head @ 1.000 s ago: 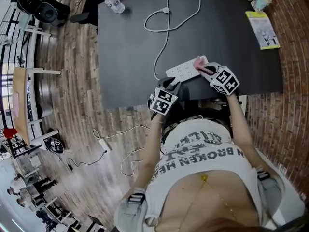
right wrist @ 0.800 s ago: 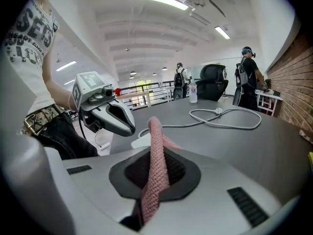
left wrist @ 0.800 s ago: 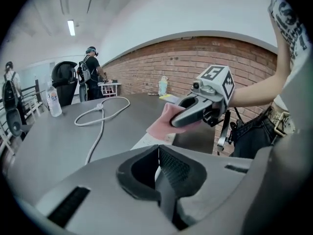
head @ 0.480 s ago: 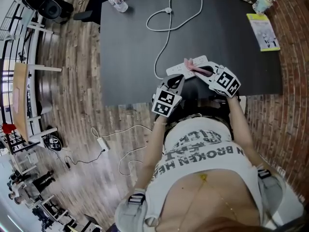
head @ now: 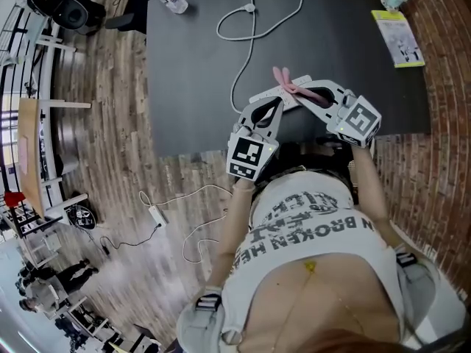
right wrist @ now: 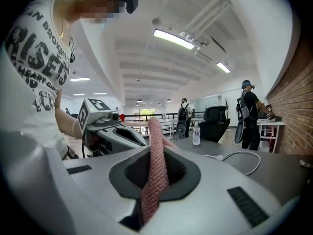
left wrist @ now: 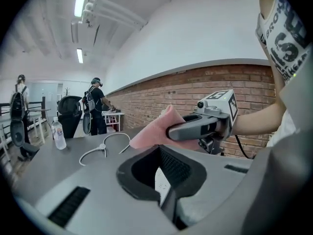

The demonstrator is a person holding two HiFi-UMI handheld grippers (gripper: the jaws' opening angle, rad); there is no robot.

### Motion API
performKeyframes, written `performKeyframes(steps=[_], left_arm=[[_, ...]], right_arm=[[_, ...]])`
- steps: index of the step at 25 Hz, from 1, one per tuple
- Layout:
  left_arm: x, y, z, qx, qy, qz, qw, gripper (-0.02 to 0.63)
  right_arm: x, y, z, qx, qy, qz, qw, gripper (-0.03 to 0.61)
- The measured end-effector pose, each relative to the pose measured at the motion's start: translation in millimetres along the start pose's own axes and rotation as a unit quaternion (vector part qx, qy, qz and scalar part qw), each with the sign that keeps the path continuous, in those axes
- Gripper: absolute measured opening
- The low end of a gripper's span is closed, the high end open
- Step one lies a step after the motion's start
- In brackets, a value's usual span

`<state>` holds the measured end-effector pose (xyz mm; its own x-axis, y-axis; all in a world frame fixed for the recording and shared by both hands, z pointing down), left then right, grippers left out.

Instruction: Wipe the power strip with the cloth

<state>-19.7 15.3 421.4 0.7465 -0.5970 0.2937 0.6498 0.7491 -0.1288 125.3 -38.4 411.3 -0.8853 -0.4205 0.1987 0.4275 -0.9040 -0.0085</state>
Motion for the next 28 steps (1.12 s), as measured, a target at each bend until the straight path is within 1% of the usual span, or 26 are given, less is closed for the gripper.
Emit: performKeyframes(steps=[6,12,14,23,28], left_arm=[[-11,5,-22,0.008,0.036,-0.007,0.9993,0.008],[-15,7,-34,0.018,0.054,-0.011,0.9983,0.008],[-16,9,-35,0.019,0.056,-0.012,0.9982,0.008],[-20,14,-37,0.024,0.056,-0.015,0.9981,0.008],[-20,17,-40,0.026,0.057,-0.015,0.9979,0.008]], right_arm=[[-14,-5,-19,0.005,0.026,0.023,0.999,0.017],[-19,-8,-24,0.018,0.033,0.025,0.999,0.017],[-20,-10,-25,0.025,0.034,0.027,0.999,0.017],[-23,-14,-31,0.013,0.042,0.021,0.999,0.016],[-25,-14,-35,0.016,0.045,0.020,0.999,0.015]])
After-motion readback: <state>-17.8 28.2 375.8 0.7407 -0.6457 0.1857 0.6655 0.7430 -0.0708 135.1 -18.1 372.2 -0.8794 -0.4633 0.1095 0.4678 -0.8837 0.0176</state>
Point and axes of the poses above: the fingertips, and each gripper's own axes: x forward along the fingers, y to its right, z out of its underside, the point moved 8 cm from there along -x, backward along the fingers, and after that the axes turned 12 degrees about z, right-handed, at the moved point
